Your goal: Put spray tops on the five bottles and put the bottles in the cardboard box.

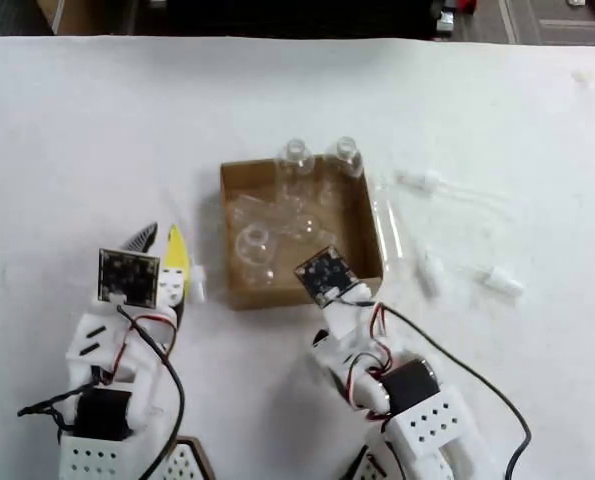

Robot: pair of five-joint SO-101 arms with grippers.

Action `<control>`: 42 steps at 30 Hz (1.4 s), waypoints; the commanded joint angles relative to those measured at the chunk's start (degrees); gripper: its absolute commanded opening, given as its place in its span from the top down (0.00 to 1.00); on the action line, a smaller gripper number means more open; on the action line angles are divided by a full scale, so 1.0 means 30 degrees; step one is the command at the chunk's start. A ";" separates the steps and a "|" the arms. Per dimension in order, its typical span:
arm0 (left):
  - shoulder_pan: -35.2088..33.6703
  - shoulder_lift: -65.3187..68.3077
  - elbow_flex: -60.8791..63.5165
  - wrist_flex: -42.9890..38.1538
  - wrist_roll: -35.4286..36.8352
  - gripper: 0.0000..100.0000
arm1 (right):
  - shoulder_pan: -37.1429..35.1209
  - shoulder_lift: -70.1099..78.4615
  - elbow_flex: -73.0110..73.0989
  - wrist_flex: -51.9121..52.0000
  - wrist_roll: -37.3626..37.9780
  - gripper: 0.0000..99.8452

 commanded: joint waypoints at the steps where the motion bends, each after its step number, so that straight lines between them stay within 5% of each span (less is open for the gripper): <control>1: -0.0044 -0.0278 -0.0147 -0.0527 0.0234 0.92 | 0.0337 -0.0044 -0.0879 -0.0337 0.0967 0.98; 8: -0.0044 -0.0278 -0.0147 -0.0498 0.0234 0.92 | 0.3150 -0.1392 -0.3956 0.2066 0.1231 0.98; 15: -0.0044 -0.0278 -0.0147 -0.0557 0.0234 0.92 | 0.5875 -0.3150 -0.6535 0.5289 0.4542 0.98; 19: -0.0044 -0.0278 -0.0176 -0.0586 0.0234 0.92 | 0.4850 -0.2154 -0.4982 0.4967 0.4542 0.95; 24: -0.0073 -0.0278 -0.0176 -0.0586 0.0234 0.92 | 0.2564 -0.0835 -0.4689 0.5172 0.4484 0.72; 31: -0.0073 -0.0278 -0.0176 -0.0586 0.0234 0.92 | 0.0396 0.2593 -0.3458 0.1978 0.2725 0.80; 42: -0.0044 -0.0278 -0.0176 -0.0586 0.0234 0.92 | 0.0249 0.6227 -0.2755 -0.0103 0.2608 0.81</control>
